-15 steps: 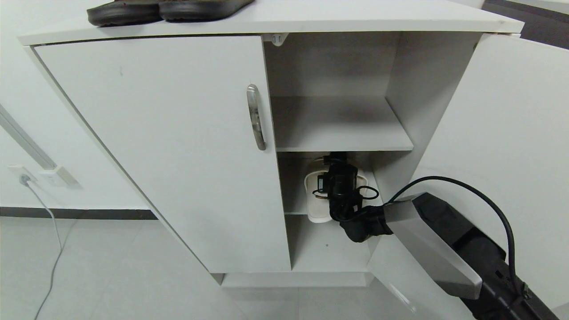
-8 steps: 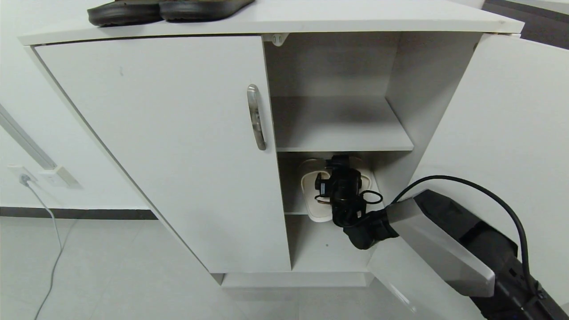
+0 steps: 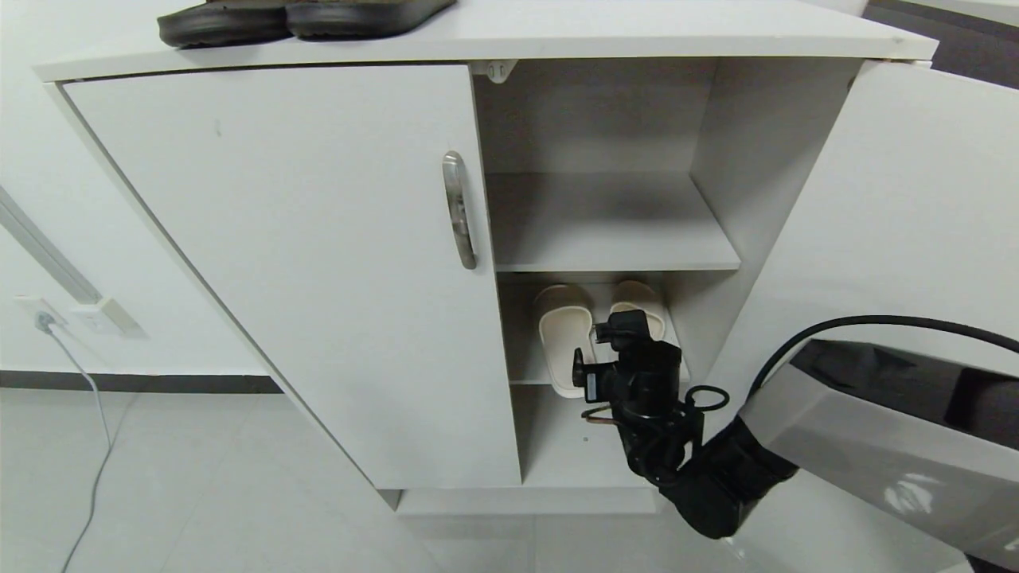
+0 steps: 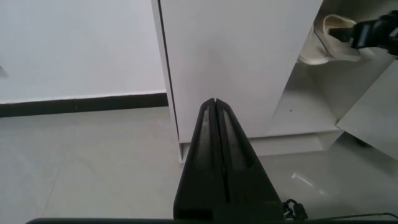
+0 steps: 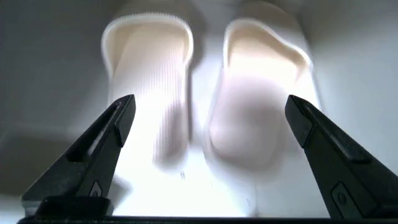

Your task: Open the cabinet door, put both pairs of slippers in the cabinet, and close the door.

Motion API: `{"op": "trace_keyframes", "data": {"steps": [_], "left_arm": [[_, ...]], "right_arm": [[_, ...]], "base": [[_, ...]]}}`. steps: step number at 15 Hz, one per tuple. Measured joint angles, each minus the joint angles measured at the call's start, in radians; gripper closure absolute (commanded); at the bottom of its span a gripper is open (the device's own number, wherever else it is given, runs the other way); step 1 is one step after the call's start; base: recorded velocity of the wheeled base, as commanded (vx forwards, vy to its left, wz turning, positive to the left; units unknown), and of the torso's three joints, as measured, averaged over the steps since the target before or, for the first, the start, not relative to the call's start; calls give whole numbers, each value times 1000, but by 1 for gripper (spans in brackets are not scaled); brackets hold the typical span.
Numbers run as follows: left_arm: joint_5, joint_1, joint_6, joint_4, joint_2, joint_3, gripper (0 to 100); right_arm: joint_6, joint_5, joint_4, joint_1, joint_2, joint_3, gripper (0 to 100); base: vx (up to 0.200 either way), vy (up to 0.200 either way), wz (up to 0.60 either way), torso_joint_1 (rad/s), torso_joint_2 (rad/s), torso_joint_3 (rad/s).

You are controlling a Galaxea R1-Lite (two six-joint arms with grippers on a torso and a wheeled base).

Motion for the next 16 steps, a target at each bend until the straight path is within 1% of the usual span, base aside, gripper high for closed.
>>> {"op": "trace_keyframes", "data": {"steps": [2,4,5,9,16], "left_arm": [[0,0,0,0,0,0,100],[0,0,0,0,0,0,100],[0,0,0,0,0,0,100],[0,0,-1,0,0,0,100],[0,1,-1,0,0,0,100]], "right_arm": [[0,-17,-94,28,-61,144,0],[-1,-22,-129,41,-96,214,0],[-1,-21,-129,44,-106,227,0],[-4,-22,-130,53,-126,243,0],[-9,-22,-131,61,-141,263,0]], "base": [[0,0,0,0,0,0],[0,0,0,0,0,0],[0,0,0,0,0,0],[-200,0,0,2,2,5],[0,0,0,0,0,0]]}}
